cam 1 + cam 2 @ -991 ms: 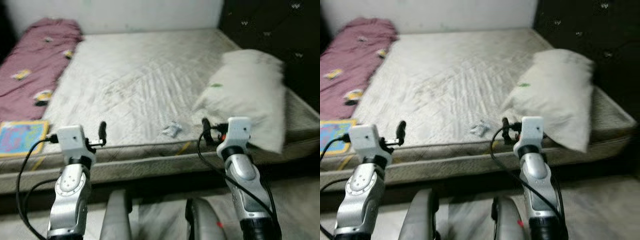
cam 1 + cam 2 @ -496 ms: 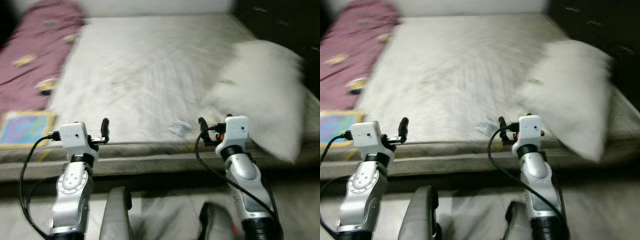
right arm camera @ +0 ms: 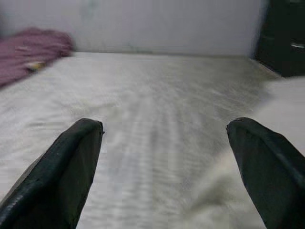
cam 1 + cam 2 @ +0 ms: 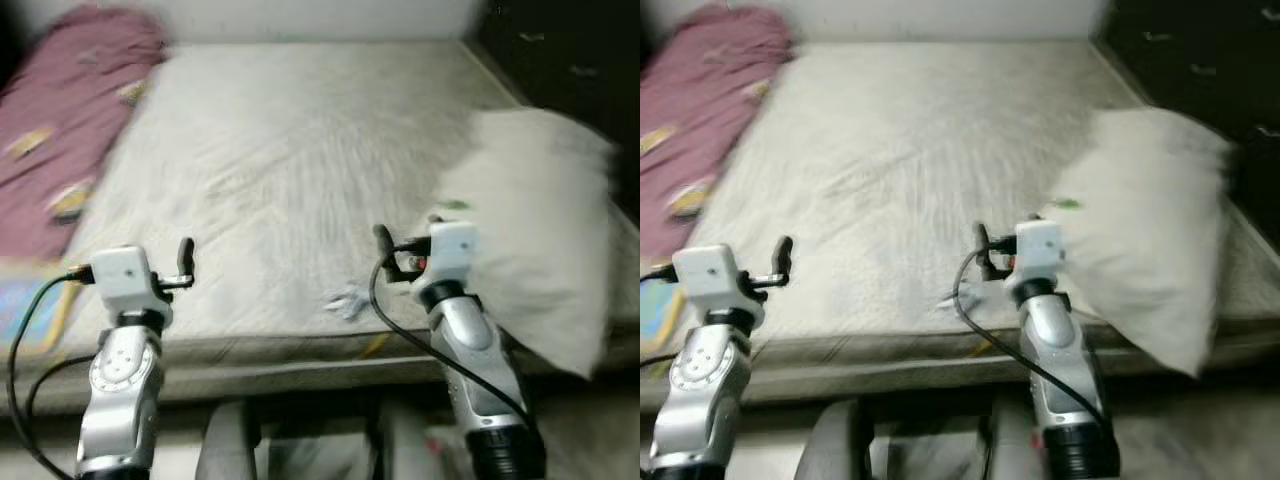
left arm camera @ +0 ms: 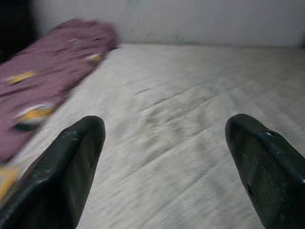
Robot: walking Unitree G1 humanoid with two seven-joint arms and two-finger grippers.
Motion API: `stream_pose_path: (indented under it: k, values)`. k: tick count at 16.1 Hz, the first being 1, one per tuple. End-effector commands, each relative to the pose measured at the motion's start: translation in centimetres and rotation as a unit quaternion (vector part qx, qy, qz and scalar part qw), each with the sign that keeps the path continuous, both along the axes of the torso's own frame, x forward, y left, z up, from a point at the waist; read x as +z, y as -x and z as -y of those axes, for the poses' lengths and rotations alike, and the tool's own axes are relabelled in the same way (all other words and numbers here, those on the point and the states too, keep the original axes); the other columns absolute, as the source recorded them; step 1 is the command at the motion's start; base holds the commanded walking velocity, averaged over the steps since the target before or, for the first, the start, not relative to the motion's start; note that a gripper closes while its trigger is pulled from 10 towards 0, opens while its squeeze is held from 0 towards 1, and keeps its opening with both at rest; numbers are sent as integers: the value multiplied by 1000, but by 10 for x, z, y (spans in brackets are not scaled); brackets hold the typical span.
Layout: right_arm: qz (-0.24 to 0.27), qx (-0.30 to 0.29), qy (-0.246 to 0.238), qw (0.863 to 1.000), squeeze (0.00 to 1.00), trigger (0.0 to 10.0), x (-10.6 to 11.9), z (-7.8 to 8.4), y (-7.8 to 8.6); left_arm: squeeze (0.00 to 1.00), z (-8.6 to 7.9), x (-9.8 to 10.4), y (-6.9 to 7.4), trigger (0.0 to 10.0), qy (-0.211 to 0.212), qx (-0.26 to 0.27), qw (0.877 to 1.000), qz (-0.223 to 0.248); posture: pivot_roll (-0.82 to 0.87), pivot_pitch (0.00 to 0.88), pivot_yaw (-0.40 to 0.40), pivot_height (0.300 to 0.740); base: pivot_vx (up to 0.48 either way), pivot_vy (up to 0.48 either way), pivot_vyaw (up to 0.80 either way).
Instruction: Clean up the room
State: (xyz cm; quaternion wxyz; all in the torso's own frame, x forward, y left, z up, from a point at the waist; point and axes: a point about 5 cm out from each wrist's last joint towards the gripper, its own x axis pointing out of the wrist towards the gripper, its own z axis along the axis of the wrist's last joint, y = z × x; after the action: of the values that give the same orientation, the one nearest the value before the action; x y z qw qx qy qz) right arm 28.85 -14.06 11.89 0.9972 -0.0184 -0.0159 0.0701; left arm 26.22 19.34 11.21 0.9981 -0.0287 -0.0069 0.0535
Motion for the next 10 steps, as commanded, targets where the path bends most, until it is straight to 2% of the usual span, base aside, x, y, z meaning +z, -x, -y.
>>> stream_pose_path:
  k: [1, 8, 10]
  values:
    - [-8, -23, 8, 1000, 0, 10000, -3, 14, 1, 0, 10, -1, 0, 10000, 5, -11, 1000, -5, -52, 0, 13, 594, 0, 0, 0]
    - [-22, -5, -7, 1000, 0, 10000, -7, 10, 0, 0, 4, -5, 6, 10000, -8, 9, 999, -30, -15, 7, 5, 594, 0, 0, 0]
    - [-29, 34, -15, 999, 0, 10000, -9, -1, -5, 0, -8, -6, 19, 10000, -28, 38, 998, -45, 24, 15, -1, 569, 0, 0, 0]
